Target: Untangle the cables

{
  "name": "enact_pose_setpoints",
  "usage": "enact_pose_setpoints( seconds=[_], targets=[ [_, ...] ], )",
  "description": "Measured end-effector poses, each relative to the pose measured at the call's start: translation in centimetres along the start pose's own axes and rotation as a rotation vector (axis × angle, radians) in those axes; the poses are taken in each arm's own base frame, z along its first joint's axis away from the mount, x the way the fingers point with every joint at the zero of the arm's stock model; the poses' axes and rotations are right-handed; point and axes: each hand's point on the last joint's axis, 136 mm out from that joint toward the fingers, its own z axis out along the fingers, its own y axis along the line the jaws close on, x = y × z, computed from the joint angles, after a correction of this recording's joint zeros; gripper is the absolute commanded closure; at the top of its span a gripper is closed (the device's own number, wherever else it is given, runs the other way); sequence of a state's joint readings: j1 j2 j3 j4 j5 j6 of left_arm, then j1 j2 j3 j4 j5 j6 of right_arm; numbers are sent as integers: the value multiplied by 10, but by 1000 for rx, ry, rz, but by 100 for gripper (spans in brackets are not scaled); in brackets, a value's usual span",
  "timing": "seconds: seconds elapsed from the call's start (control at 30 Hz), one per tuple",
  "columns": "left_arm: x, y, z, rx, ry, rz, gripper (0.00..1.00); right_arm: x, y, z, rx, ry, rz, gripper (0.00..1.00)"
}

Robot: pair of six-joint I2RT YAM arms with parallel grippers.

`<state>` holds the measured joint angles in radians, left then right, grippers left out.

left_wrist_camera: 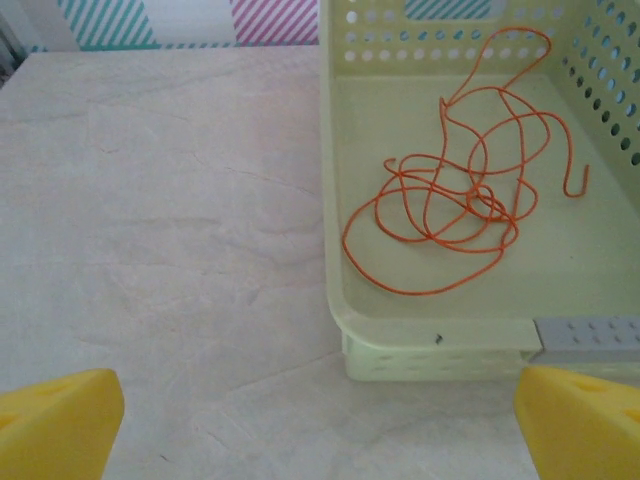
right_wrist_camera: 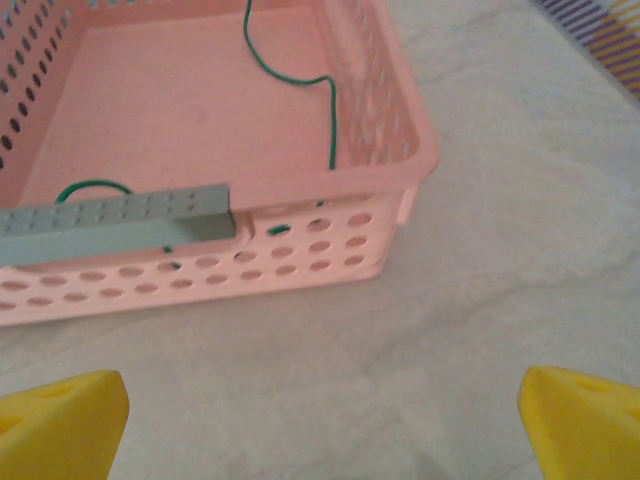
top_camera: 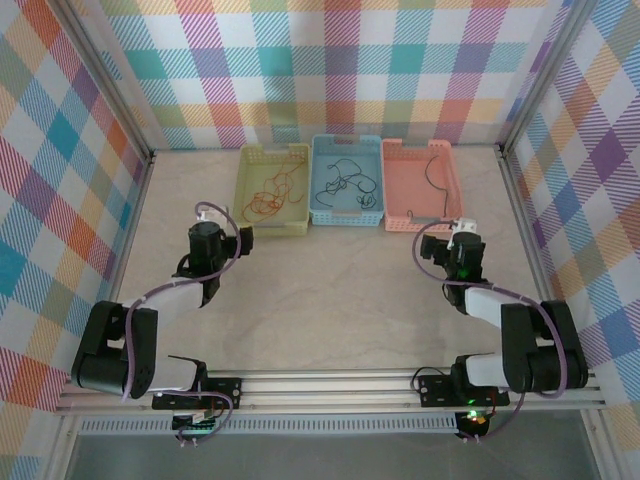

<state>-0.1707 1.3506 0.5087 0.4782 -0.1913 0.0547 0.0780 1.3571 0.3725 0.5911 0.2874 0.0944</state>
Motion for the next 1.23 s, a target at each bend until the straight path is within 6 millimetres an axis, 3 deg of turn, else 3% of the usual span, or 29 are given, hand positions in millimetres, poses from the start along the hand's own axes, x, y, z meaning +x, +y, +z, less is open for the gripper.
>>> enact_pose_setpoints(
  seconds=[0.2,0.37,0.57,1.23],
  targets=[
    [27,13,10,-9,34,-14,0,-3,-6,13,-5,-38,17,1],
    [43,11,19,21,78,-9,0,-3,6,21,-71,-67,-2,0],
    [47,11,29,48,93,-22,0,1,8,23,-85,-53,-6,0],
    [42,15,29,41,70,-53,0,-5,16,24,-137,-61,-15,0]
  ],
)
